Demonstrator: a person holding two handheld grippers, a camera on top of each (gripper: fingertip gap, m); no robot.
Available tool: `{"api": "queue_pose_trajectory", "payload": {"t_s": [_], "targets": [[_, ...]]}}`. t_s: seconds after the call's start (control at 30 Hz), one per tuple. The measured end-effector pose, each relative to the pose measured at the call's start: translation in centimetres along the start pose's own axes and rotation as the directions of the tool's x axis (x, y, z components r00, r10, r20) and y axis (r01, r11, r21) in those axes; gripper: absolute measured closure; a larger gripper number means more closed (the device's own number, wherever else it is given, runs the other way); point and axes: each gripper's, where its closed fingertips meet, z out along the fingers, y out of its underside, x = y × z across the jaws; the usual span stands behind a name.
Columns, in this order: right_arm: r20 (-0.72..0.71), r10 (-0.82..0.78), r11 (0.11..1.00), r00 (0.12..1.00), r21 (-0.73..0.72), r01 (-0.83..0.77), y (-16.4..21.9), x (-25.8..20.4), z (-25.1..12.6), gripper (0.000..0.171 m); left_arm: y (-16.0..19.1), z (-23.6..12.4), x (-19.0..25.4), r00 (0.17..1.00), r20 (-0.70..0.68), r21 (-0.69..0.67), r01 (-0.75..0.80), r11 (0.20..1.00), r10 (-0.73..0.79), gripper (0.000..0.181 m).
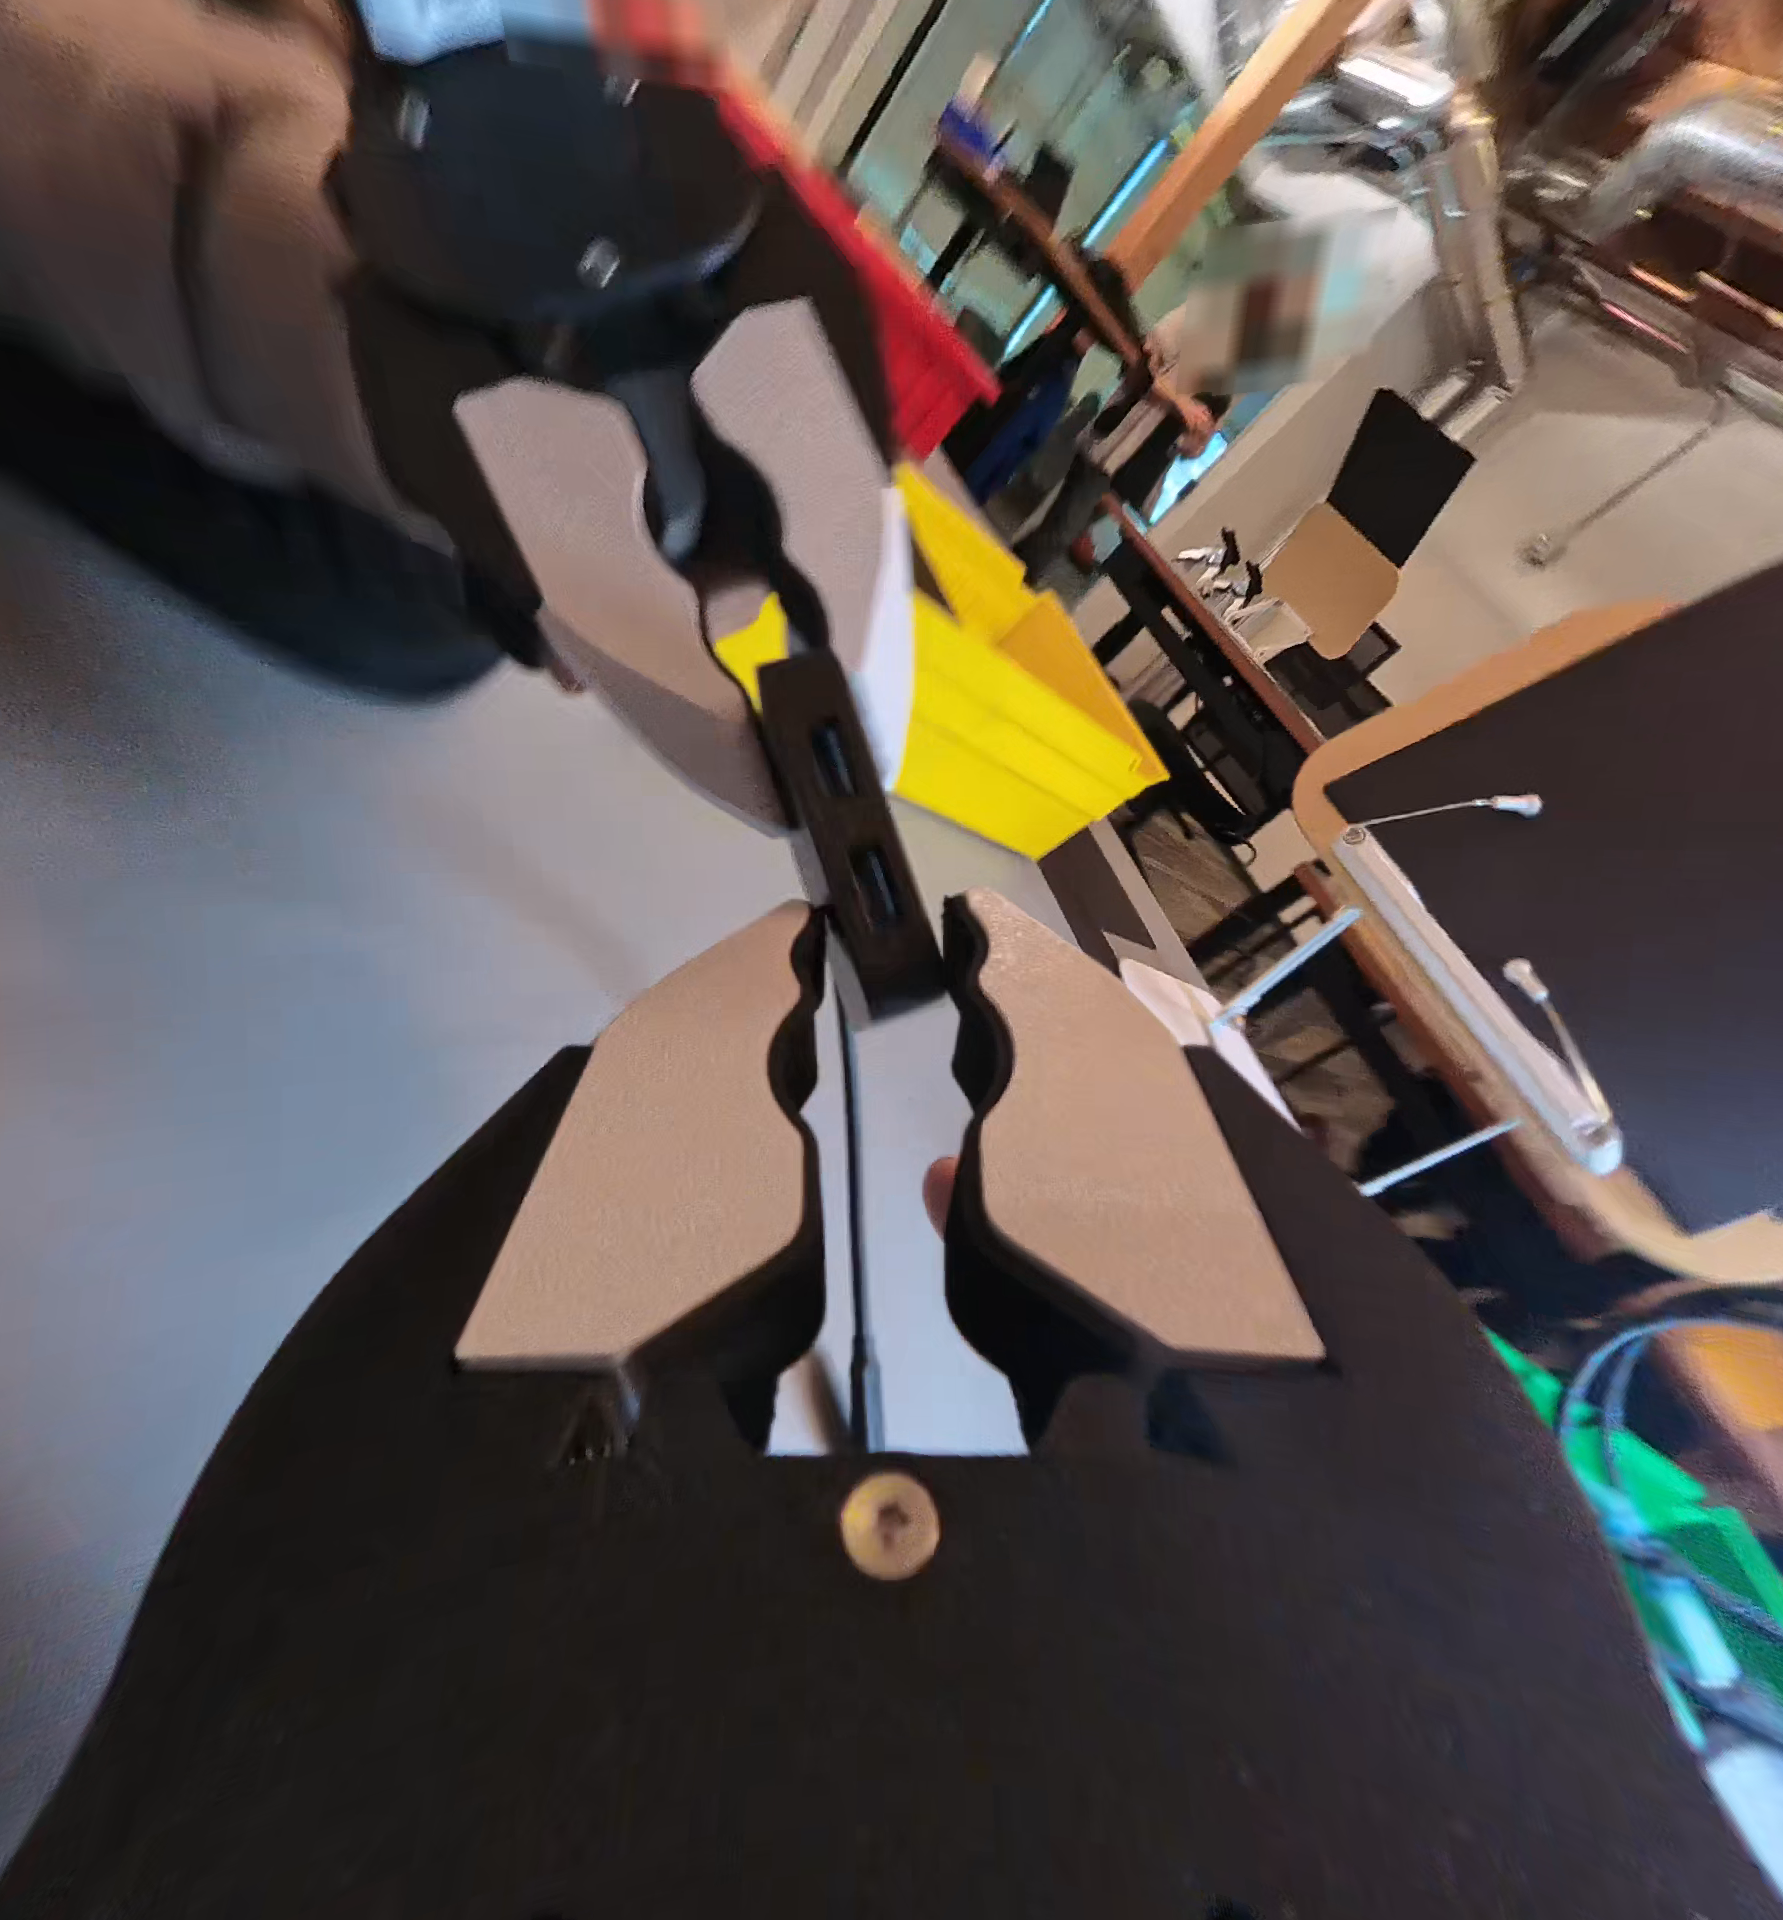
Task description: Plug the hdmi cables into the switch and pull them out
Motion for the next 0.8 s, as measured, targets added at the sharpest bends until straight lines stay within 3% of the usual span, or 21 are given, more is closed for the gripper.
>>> {"api": "queue_pose_trajectory", "payload": {"t_s": [0.03,0.13,0.2,0.3,0.37,0.43,0.5,0.57,0.63,0.73,0.8], "targets": [[-0.005,0.091,0.995,0.996,0.042,-0.091,-0.7,0.9,-0.4,0.147,-0.6,-0.6,-1.0,0.997,0.01,0.05,0.077,0.996,-0.078,0.166],[0.172,0.294,0.94,0.94,0.126,-0.317,-1.9,0.4,-1.5,0.156,-2.0,-2.8,-4.9,0.948,0.067,0.239,0.287,0.928,-0.311,0.167],[0.312,0.381,0.897,0.871,0.106,-0.43,-2.3,-1.7,-1.1,0.16,-2.5,-4.4,-7.2,0.892,0.081,0.364,0.389,0.846,-0.445,0.167],[0.43,0.537,0.808,0.725,-0.015,-0.59,-2.3,-4.9,1.1,0.143,-3.4,-6.1,-9.3,0.803,0.038,0.52,0.493,0.698,-0.595,0.167],[0.472,0.641,0.703,0.605,-0.046,-0.71,-3.0,-6.0,2.7,0.125,-4.1,-6.7,-9.8,0.756,-0.03,0.593,0.54,0.597,-0.653,0.166],[0.446,0.712,0.597,0.542,0.021,-0.802,-3.8,-4.3,4.0,0.114,-4.6,-7.0,-10.0,0.714,-0.099,0.64,0.579,0.505,-0.693,0.167],[0.437,0.78,0.434,0.449,0.139,-0.89,-4.7,-0.8,4.3,0.114,-4.7,-6.9,-9.8,0.675,-0.173,0.657,0.622,0.427,-0.718,0.167],[0.458,0.804,0.313,0.38,0.217,-0.924,-5.1,2.0,3.9,0.127,-4.4,-6.5,-9.4,0.641,-0.235,0.652,0.661,0.371,-0.73,0.167],[0.462,0.767,0.351,0.446,0.28,-0.894,-5.3,3.2,2.8,0.167,-3.8,-6.0,-8.9,0.607,-0.29,0.623,0.706,0.335,-0.739,0.167],[0.414,0.682,0.504,0.603,0.331,-0.798,-5.6,4.2,1.2,0.171,-3.0,-5.0,-7.8,0.608,-0.311,0.552,0.741,0.383,-0.73,0.166],[0.363,0.595,0.661,0.717,0.287,-0.693,-5.5,4.2,0.7,0.171,-2.6,-4.4,-6.9,0.653,-0.286,0.499,0.726,0.473,-0.701,0.166]]}}
